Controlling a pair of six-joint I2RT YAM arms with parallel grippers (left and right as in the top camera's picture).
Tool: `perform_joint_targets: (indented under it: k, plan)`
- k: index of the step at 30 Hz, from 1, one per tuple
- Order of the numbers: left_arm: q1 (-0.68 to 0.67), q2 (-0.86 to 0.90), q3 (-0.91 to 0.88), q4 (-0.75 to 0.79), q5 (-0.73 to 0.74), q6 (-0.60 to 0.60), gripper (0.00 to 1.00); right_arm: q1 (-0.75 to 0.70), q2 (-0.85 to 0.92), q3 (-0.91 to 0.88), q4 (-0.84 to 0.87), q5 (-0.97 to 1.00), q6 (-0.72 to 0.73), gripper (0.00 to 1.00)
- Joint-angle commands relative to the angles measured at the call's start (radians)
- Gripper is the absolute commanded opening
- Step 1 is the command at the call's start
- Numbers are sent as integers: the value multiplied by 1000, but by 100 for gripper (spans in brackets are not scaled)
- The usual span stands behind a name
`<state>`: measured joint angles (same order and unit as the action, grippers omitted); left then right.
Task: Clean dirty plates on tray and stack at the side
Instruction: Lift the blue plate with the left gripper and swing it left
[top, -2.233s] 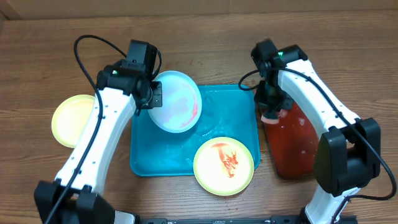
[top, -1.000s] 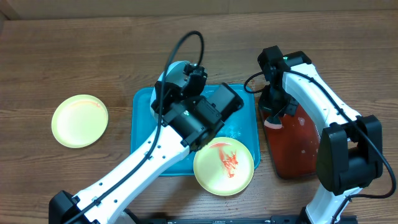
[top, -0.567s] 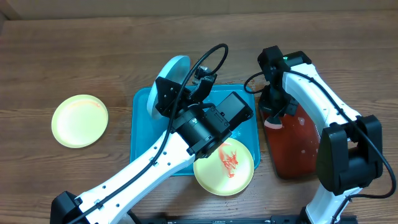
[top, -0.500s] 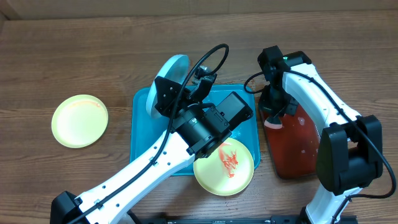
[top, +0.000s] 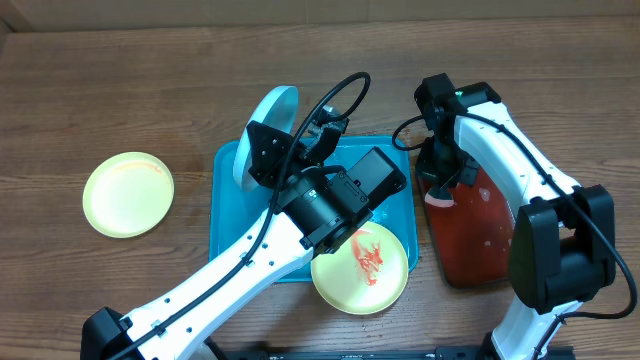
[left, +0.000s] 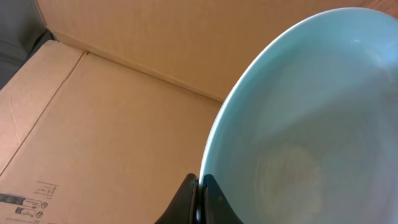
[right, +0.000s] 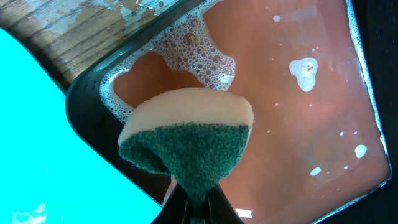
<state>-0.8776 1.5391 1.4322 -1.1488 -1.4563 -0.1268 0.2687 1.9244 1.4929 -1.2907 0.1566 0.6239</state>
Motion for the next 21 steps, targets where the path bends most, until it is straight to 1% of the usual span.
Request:
perform_joint_targets:
  k: [1,12,14,15,16,18,21]
  plan:
    - [-7,-23,3,2,-44,0,4,-3,0,-2,5,-1,-3,4]
    - [-7,-23,3,3,-44,-1,5,-3,0,-2,7,-1,-3,4]
    - [-7,-23,3,16,-35,-26,4,-3,0,-2,7,-1,-3,4]
    - [-7,-23,3,21,8,-46,5,-3,0,-2,7,-1,-3,4]
    - [-4,-23,3,24,84,-61,5,-3,0,-2,8,-1,-3,4]
    - [14,-23,3,29,306,-94,5,-3,0,-2,8,-5,-3,4]
    - [78,-23,3,30,626,-216,5,-3,0,-2,7,-24,-3,4]
